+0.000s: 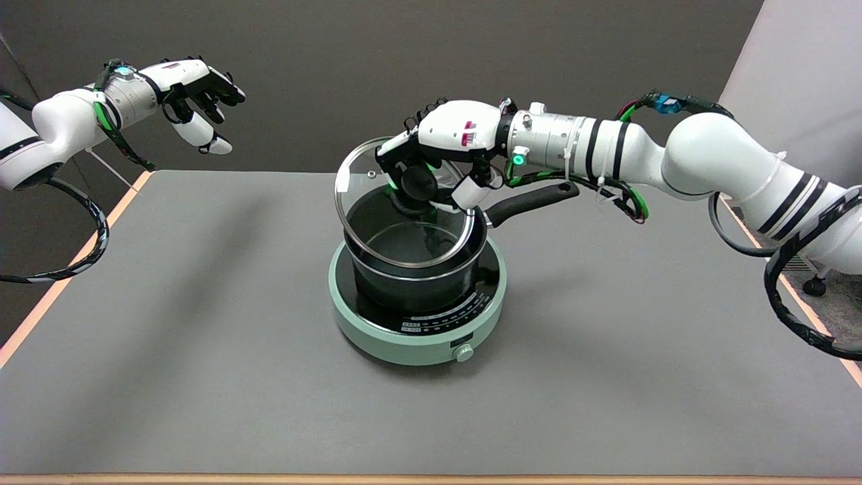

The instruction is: Pick up the pot lid.

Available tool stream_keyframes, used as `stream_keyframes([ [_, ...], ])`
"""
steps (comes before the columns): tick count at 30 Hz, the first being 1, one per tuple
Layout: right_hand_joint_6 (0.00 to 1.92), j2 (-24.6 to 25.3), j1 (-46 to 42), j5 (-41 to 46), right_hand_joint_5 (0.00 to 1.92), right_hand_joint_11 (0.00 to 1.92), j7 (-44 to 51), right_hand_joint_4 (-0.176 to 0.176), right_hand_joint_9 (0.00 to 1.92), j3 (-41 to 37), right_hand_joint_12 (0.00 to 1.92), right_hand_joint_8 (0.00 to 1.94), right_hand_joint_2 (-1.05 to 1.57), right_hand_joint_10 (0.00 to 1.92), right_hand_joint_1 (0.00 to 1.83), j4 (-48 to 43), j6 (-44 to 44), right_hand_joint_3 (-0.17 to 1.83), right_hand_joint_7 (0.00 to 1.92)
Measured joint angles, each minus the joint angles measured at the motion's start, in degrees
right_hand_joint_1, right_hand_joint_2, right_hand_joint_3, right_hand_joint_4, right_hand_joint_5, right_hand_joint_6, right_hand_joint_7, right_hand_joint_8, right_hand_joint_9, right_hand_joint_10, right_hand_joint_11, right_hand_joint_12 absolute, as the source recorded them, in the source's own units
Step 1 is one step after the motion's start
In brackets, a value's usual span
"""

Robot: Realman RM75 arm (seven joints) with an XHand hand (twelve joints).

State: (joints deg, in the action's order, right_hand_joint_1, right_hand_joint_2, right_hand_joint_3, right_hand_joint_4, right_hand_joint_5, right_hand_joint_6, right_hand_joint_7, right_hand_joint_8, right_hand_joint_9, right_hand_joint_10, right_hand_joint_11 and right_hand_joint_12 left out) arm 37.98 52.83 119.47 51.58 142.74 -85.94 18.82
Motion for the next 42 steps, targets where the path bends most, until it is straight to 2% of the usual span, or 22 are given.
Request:
stream_keyframes([
  [22,1.6,-3.06,2.61,2.2,0.57,0.65,-2.12,0.176,0.78,-0.57,1.51,1.47,0.79,1.85,1.36,1.63,0.05,0.81,0.86],
  [42,1.59,-6.22,3.14,4.03,0.58,0.65,-2.89,0.176,0.79,-5.26,1.51,1.45,0.79,1.84,1.36,4.26,0.54,0.81,0.87],
])
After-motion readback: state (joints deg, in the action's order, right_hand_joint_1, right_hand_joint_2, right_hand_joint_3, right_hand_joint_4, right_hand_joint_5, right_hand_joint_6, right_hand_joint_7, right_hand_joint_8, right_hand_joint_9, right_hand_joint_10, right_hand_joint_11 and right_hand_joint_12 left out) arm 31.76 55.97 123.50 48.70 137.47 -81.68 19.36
